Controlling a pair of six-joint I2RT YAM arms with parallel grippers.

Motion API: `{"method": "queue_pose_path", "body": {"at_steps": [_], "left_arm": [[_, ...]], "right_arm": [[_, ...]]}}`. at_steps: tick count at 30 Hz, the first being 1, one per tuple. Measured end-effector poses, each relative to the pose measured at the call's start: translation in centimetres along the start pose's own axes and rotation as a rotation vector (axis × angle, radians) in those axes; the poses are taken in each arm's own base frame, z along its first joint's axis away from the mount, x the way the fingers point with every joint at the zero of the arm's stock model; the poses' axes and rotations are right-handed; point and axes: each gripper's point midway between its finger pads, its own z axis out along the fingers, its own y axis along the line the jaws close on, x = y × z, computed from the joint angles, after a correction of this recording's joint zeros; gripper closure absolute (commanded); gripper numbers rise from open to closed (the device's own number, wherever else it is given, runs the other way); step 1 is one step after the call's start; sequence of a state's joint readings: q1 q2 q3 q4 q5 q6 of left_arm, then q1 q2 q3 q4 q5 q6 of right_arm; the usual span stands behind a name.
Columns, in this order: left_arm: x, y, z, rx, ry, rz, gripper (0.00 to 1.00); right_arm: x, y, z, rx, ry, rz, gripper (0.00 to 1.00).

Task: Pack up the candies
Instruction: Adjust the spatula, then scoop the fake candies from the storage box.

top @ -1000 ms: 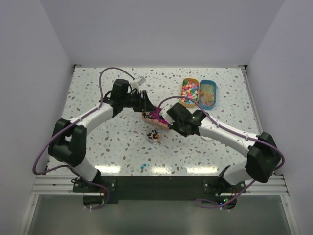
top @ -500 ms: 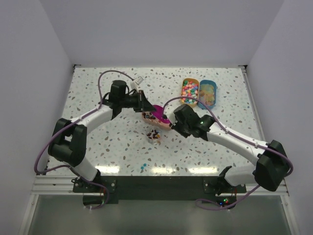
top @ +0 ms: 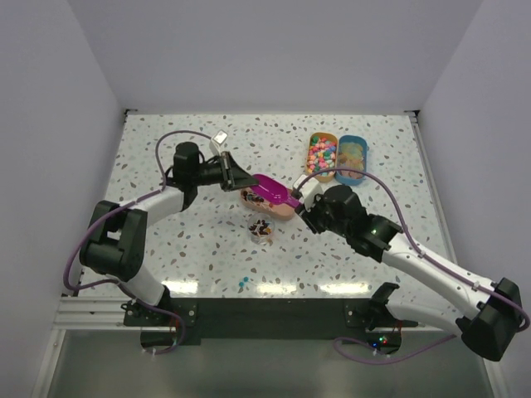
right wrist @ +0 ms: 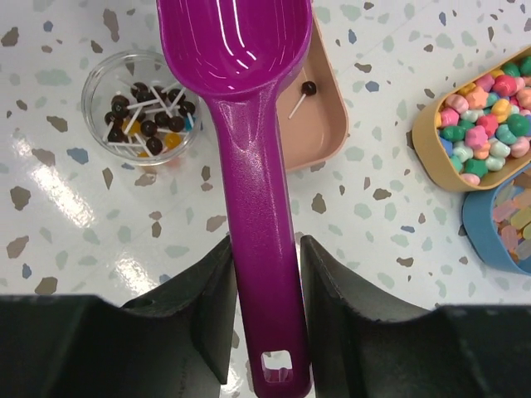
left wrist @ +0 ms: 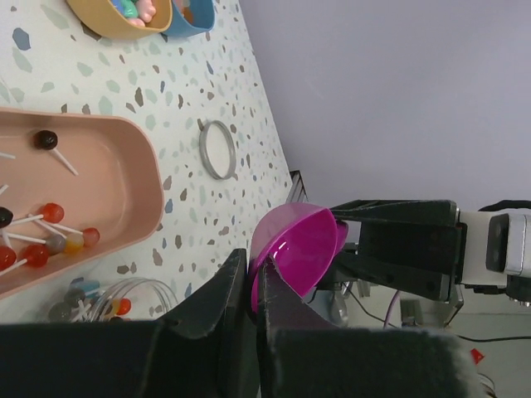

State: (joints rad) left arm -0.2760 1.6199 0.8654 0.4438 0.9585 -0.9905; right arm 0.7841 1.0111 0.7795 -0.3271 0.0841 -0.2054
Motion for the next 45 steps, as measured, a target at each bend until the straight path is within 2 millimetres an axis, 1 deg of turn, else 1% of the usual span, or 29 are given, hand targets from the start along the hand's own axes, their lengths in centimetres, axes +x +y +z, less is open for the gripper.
{"method": "queue_pose_path", "body": {"at_steps": [2, 4, 5, 6, 8, 10, 15, 17, 18, 19, 21, 22, 24, 25, 27, 28, 29, 31, 34, 36, 37, 39, 41, 43, 45], "left_arm": [[-0.3, -0.3, -0.1, 0.015, -0.011, -0.007, 1.00], [-0.4, -0.6, -0.2, 0.027, -0.019, -0.018, 1.00], [-0.5, -0.7, -0.2, 0.032, -0.022, -0.021, 1.00], [-0.6, -0.8, -0.2, 0.037, -0.028, -0.021, 1.00], [-0.9, -1.0, -0.3, 0.043, -0.038, -0.024, 1.00], [-0.9, -1.0, -0.3, 0.045, -0.038, -0.033, 1.00], [-0.7, -0.7, -0.3, 0.033, -0.032, -0.040, 1.00], [-0.4, -0.3, -0.3, 0.021, -0.021, -0.050, 0.98], [-0.2, -0.2, -0.3, 0.015, -0.013, -0.057, 0.96], [0.1, 0.0, -0.2, 0.010, -0.005, -0.066, 0.89], [0.4, 0.3, 0.0, 0.000, 0.010, -0.074, 0.81], [0.5, 0.5, 0.0, -0.004, 0.017, -0.074, 0.72], [0.6, 1.2, 0.2, -0.025, 0.019, -0.063, 0.63], [0.6, 1.6, 0.2, -0.038, 0.019, -0.062, 0.57], [0.5, 2.4, 0.1, -0.069, 0.018, -0.060, 0.50], [0.3, 2.8, 0.1, -0.088, 0.013, -0.056, 0.44], [0.0, 3.1, 0.0, -0.111, 0.007, -0.042, 0.41], [-1.4, 4.1, -0.3, -0.176, -0.030, -0.010, 0.39], [-3.7, 6.1, -1.1, -0.324, -0.095, 0.058, 0.39], [-5.1, 7.3, -1.9, -0.423, -0.132, 0.111, 0.41], [-5.5, 7.9, -2.3, -0.466, -0.144, 0.134, 0.43], [-5.9, 9.1, -3.0, -0.551, -0.152, 0.170, 0.46], [-5.8, 10.3, -3.6, -0.628, -0.143, 0.198, 0.48], [-5.8, 11.2, -3.5, -0.685, -0.120, 0.227, 0.52], [-5.8, 11.8, -2.9, -0.718, -0.090, 0.256, 0.57]], "right_arm": [[-0.5, 0.0, 0.0, 0.000, -0.022, 0.011, 0.62], [-0.9, 0.0, 0.0, -0.006, -0.038, 0.017, 0.66], [-1.0, 0.1, 0.0, -0.013, -0.043, 0.018, 0.70], [-1.1, 0.3, -0.1, -0.026, -0.047, 0.017, 0.81], [-1.2, 0.9, -0.1, -0.051, -0.052, 0.012, 0.90], [-1.3, 0.9, -0.1, -0.052, -0.058, 0.012, 0.99], [-1.5, 0.8, -0.5, -0.057, -0.064, 0.012, 1.00], [-1.7, 0.8, -0.9, -0.061, -0.070, 0.011, 1.00], [-1.7, 0.9, -1.0, -0.063, -0.069, 0.011, 1.00], [-1.9, 0.9, -1.2, -0.066, -0.070, 0.010, 1.00], [-2.1, 0.9, -1.6, -0.074, -0.071, 0.009, 1.00], [-2.3, 0.9, -1.8, -0.078, -0.073, 0.009, 1.00], [-2.9, 0.8, -2.2, -0.079, -0.079, 0.007, 1.00], [-3.2, 0.7, -2.4, -0.076, -0.083, 0.004, 1.00], [-3.6, 0.3, -2.8, -0.066, -0.076, -0.008, 1.00], [-3.6, 0.1, -2.9, -0.057, -0.064, -0.015, 1.00], [-3.4, -0.1, -2.9, -0.052, -0.044, -0.022, 1.00], [-3.0, -0.7, -2.7, -0.027, 0.013, -0.038, 1.00], [-1.8, -1.5, -1.9, -0.004, 0.116, -0.057, 1.00], [-1.0, -1.8, -1.5, 0.000, 0.178, -0.067, 1.00], [-0.5, -1.9, -1.3, 0.000, 0.208, -0.073, 1.00], [0.4, -2.2, -1.1, -0.004, 0.264, -0.082, 1.00], [1.1, -2.6, -0.8, -0.012, 0.312, -0.089, 1.00], [1.3, -3.1, -0.4, -0.026, 0.351, -0.090, 1.00], [1.3, -3.6, 0.3, -0.040, 0.380, -0.087, 1.00]]}}
